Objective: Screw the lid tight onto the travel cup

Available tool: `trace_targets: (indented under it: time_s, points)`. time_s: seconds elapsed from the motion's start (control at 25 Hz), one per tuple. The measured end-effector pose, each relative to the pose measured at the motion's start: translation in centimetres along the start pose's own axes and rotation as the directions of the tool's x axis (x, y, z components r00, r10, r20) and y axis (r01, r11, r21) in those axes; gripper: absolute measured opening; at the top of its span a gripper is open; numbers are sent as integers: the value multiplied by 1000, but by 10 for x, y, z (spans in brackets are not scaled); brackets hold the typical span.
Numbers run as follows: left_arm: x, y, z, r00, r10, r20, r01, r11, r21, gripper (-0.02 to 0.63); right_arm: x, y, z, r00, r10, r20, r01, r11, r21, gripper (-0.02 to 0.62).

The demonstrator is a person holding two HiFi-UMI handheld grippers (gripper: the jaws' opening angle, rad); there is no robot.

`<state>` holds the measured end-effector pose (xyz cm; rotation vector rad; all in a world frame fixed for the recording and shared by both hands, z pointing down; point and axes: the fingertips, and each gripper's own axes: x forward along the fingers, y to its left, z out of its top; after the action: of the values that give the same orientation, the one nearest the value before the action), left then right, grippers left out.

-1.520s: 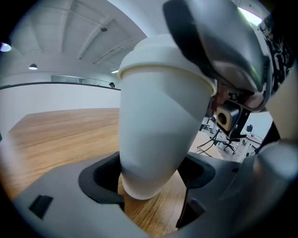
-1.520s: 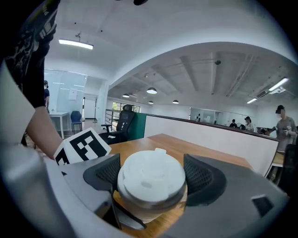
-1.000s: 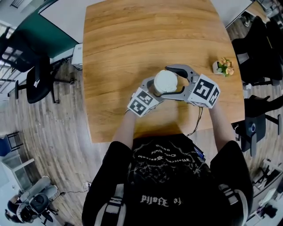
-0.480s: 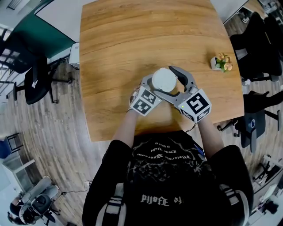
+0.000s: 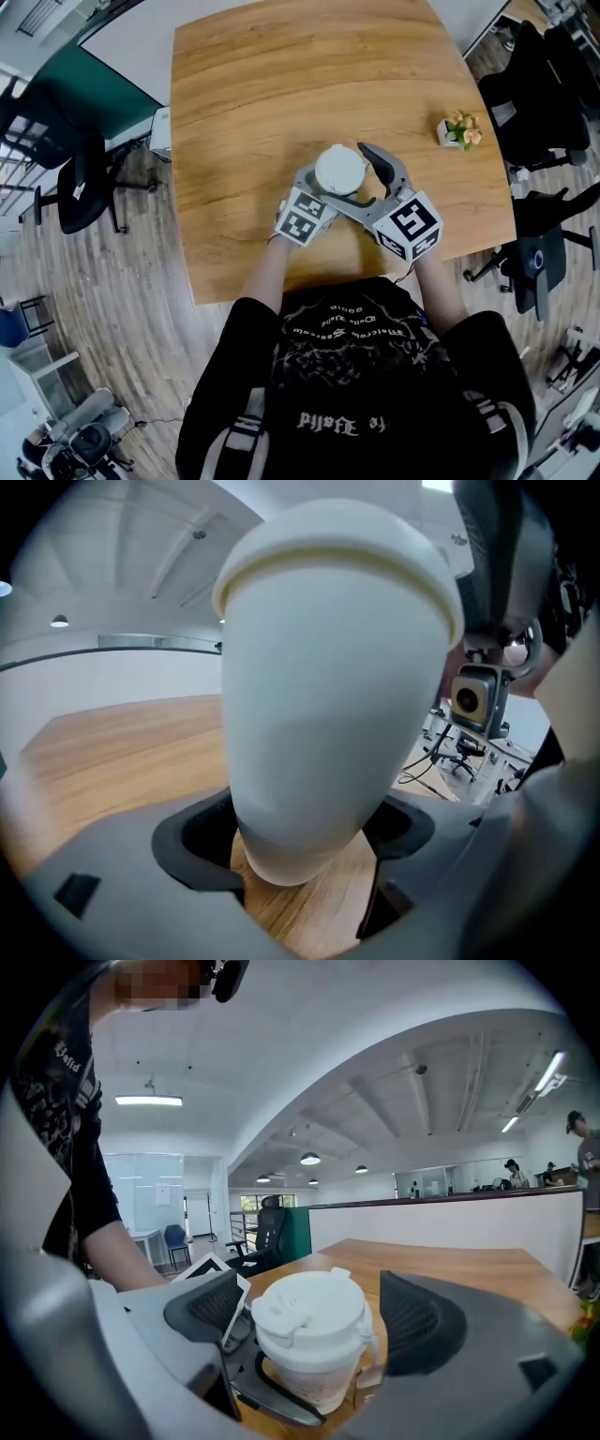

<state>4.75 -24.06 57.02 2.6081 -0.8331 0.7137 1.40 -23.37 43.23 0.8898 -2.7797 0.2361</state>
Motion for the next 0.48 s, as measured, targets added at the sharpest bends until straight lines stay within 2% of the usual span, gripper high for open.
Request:
trace_targets:
  time_s: [0.24, 0.48]
  points:
    - [-27, -8, 5, 993, 75, 92, -66, 993, -99, 403, -40, -13, -2, 996, -85, 37, 84, 996, 20, 465]
    - [-60, -17, 3, 967, 177, 183, -148, 975, -163, 403, -70, -24, -44, 984, -180, -1, 179, 980, 84, 463]
